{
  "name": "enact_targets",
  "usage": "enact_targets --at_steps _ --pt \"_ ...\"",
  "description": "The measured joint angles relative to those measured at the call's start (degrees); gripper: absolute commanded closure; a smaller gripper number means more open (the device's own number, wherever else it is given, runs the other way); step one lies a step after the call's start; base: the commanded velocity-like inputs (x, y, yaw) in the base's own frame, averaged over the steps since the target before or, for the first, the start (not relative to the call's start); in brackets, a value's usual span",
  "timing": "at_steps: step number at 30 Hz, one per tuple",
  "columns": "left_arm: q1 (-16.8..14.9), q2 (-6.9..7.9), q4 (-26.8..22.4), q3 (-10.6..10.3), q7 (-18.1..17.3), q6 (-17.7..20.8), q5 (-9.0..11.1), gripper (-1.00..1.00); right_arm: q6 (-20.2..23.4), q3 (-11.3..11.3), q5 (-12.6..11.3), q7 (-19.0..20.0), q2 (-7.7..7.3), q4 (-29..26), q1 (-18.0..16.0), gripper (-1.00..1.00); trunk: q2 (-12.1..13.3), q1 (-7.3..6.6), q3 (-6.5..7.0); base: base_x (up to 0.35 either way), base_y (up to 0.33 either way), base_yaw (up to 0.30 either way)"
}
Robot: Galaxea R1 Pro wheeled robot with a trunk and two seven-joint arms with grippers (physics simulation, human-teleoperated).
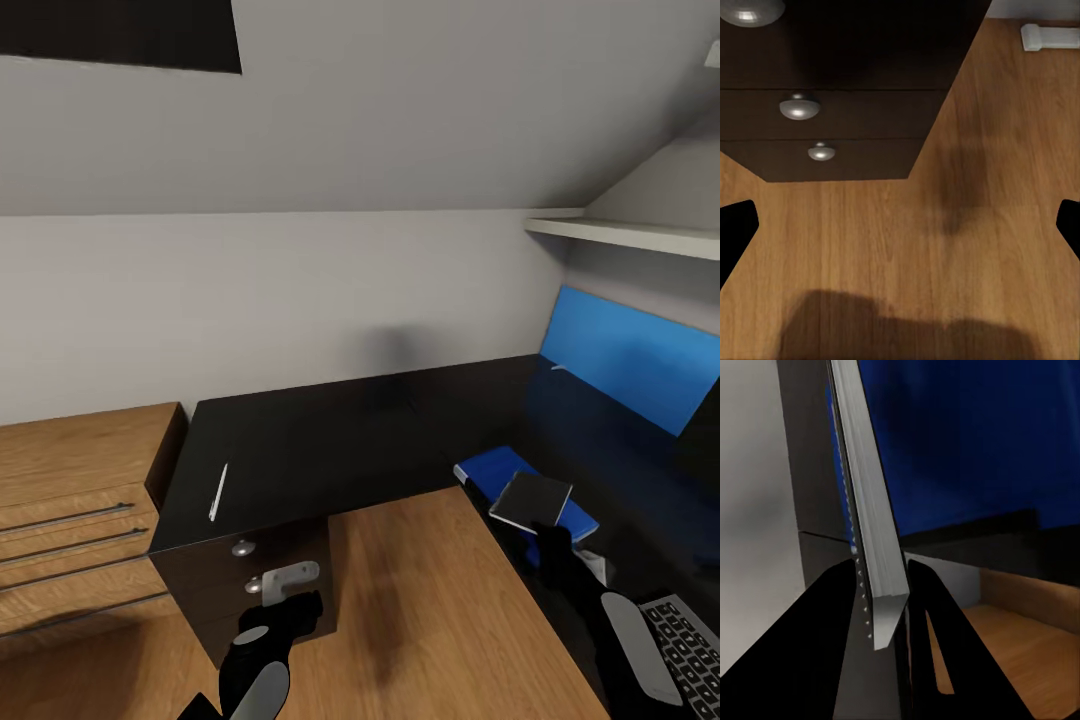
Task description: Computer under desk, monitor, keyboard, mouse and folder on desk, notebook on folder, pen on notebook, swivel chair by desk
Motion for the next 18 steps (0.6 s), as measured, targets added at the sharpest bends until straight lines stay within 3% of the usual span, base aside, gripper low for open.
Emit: enact_targets --at_steps 7,10,18 --pt "0.0 0.02 -0.08 -0.55 -0.07 -0.05 -0.05 -1.0 -3.57 -0.35 0.24 -0.13 0.05 0.93 -0.01 1.0 0.0 0.0 0.0 0.0 0.0 0.0" --pt "0.01 0.09 -0.17 -2.68 0.11 -0.1 -0.11 -1.0 -7.96 0.04 0.65 -0.18 0.06 1.07 -0.01 1.0 0.0 -0.01 0.0 0.045 0.007 0.0" --pt "0.0 0.11 -0.14 -3.17 -0.03 -0.03 -0.03 -1.0 -8.8 0.18 2.22 -0.28 0.14 1.1 -0.01 1.0 0.0 -0.01 0.0 0.17 0.046 0.0"
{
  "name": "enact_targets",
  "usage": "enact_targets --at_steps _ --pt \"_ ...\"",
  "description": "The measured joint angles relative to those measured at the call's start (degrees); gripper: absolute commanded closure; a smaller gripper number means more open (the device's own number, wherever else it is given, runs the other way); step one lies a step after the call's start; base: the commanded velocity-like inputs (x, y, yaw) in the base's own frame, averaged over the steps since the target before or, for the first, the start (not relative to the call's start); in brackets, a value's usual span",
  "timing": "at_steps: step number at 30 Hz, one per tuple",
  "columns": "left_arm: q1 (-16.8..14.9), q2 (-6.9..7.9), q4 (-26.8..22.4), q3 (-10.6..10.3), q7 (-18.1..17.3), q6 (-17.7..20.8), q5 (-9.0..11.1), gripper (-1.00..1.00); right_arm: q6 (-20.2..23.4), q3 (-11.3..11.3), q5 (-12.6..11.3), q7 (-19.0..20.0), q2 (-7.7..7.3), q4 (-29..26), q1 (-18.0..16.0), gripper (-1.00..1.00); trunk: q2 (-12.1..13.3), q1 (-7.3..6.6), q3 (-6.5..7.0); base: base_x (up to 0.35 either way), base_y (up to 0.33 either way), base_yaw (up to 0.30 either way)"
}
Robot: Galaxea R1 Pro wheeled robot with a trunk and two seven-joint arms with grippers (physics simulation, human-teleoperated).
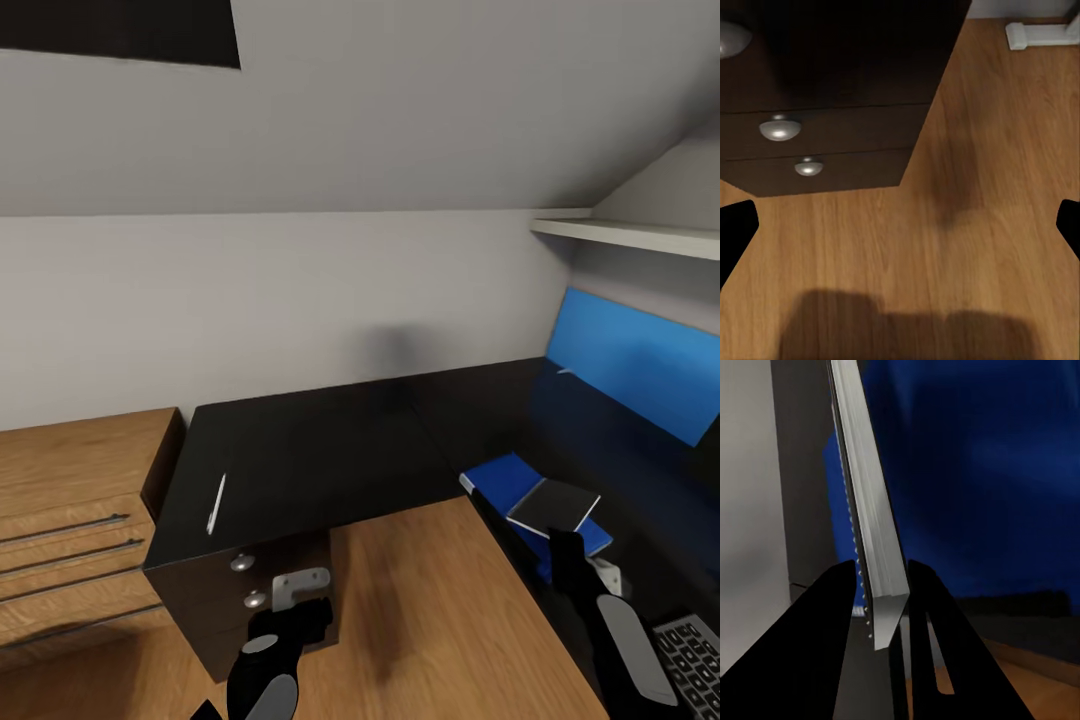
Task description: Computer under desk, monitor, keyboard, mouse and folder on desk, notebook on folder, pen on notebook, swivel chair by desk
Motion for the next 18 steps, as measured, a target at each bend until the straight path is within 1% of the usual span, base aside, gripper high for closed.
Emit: enact_targets --at_steps 5,11,18 --pt "0.0 0.0 0.02 0.0 -0.11 0.02 -0.02 -1.0 -0.09 0.02 0.19 -0.01 0.01 0.0 0.0 1.0 0.0 0.01 0.0 0.041 0.007 0.0" --pt "0.0 -0.02 0.03 -0.08 0.03 0.03 0.04 -1.0 -0.13 0.03 0.26 -0.01 0.03 -0.01 0.0 1.0 0.0 0.0 0.0 0.153 0.001 0.0" --pt "0.0 -0.08 0.03 -0.09 -0.13 0.03 0.05 -1.0 -0.13 0.01 0.31 -0.08 0.1 -0.08 0.0 1.0 0.0 0.01 0.0 0.029 0.0 0.0"
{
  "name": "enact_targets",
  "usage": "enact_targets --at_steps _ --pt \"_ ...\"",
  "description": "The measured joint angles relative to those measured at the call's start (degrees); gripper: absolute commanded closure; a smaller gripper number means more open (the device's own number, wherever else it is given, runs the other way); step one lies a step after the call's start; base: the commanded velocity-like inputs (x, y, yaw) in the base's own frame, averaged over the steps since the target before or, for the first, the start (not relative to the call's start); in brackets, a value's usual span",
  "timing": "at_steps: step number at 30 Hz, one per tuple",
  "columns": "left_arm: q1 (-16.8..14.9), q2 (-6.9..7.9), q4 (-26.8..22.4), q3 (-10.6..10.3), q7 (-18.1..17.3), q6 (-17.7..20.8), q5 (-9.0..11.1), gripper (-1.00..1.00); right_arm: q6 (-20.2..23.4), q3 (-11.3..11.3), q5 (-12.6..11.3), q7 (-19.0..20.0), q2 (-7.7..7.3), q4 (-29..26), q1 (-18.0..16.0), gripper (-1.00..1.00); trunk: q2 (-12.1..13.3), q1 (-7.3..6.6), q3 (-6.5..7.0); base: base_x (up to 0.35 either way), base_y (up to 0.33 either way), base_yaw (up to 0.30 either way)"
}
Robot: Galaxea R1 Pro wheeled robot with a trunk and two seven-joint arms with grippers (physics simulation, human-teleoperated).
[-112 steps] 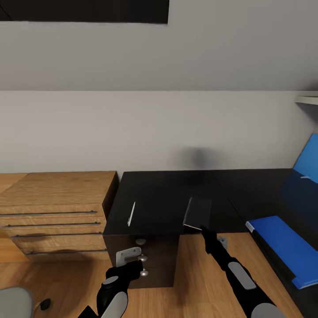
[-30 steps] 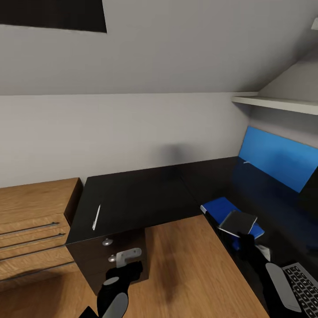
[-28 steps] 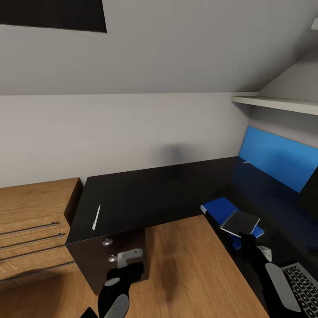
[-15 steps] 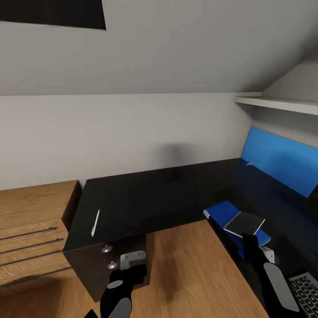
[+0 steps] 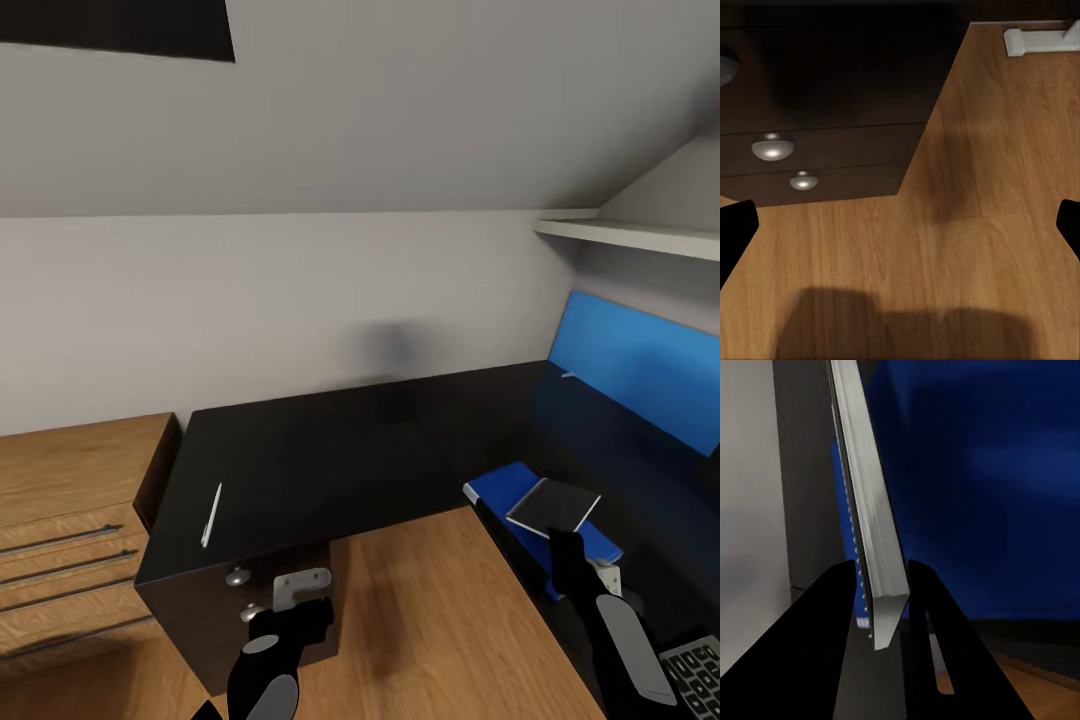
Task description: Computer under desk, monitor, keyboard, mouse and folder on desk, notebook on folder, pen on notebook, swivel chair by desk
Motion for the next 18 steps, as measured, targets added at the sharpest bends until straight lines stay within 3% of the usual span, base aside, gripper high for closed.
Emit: enact_targets --at_steps 9,18 --pt "0.0 0.0 0.0 0.0 0.09 0.0 -0.02 -1.0 0.0 0.2 0.03 -0.16 0.06 0.01 0.0 1.0 0.0 0.0 0.0 0.001 0.0 0.0" --pt "0.0 0.0 0.01 0.0 0.08 0.0 -0.05 -1.0 -0.01 2.08 0.13 -0.27 0.08 -0.01 0.0 1.0 0.0 0.0 0.0 0.0 0.0 0.0"
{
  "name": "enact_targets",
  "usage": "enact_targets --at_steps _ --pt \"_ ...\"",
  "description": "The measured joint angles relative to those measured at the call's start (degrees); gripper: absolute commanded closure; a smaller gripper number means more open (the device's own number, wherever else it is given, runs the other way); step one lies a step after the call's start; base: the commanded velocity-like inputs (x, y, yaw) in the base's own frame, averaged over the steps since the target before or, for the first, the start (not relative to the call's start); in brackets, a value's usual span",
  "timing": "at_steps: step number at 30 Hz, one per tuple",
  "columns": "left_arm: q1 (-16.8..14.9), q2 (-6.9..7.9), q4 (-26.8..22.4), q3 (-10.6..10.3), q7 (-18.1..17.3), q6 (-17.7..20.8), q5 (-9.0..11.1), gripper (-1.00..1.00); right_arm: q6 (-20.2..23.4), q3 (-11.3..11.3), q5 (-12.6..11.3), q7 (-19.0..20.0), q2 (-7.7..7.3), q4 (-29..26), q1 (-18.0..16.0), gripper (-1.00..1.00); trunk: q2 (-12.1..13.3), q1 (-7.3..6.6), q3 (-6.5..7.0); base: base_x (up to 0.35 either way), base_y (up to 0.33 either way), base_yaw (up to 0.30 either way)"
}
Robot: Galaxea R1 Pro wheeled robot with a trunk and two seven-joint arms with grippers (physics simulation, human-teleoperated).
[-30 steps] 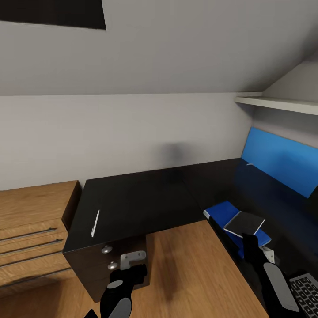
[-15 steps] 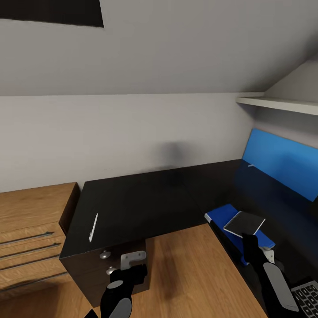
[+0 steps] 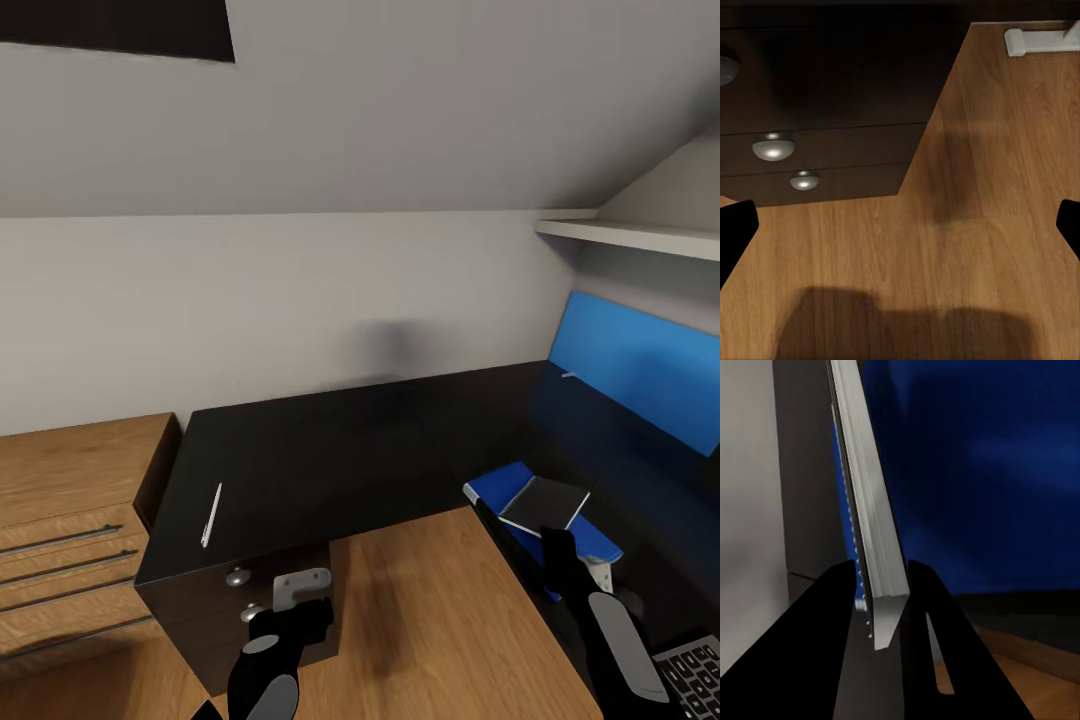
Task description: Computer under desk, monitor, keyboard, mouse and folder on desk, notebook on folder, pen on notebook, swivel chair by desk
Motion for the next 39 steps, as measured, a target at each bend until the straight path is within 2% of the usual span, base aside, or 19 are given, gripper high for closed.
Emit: enact_targets --at_steps 7,8,29,39 --pt "0.0 0.0 -0.01 0.0 0.0 0.0 0.03 -1.0 0.01 0.14 0.01 -0.01 -0.06 -0.08 0.0 1.0 0.0 0.0 0.0 0.0 0.0 0.0" --pt "0.0 0.0 -0.01 0.0 0.0 0.0 0.03 -1.0 0.01 0.13 0.01 -0.01 -0.06 -0.08 0.0 -1.0 0.0 0.0 0.0 0.0 0.0 0.0" --pt "0.0 0.0 0.03 0.0 0.17 0.0 0.05 -1.0 0.02 0.02 0.02 0.13 -0.07 -0.26 0.0 -1.0 0.0 0.0 0.0 -0.001 0.0 0.0" --pt "0.0 0.0 0.08 0.0 -0.09 0.0 0.17 -1.0 0.02 0.09 0.02 0.13 -0.07 -0.27 0.0 -1.0 0.0 0.0 0.0 -0.111 -0.05 0.0"
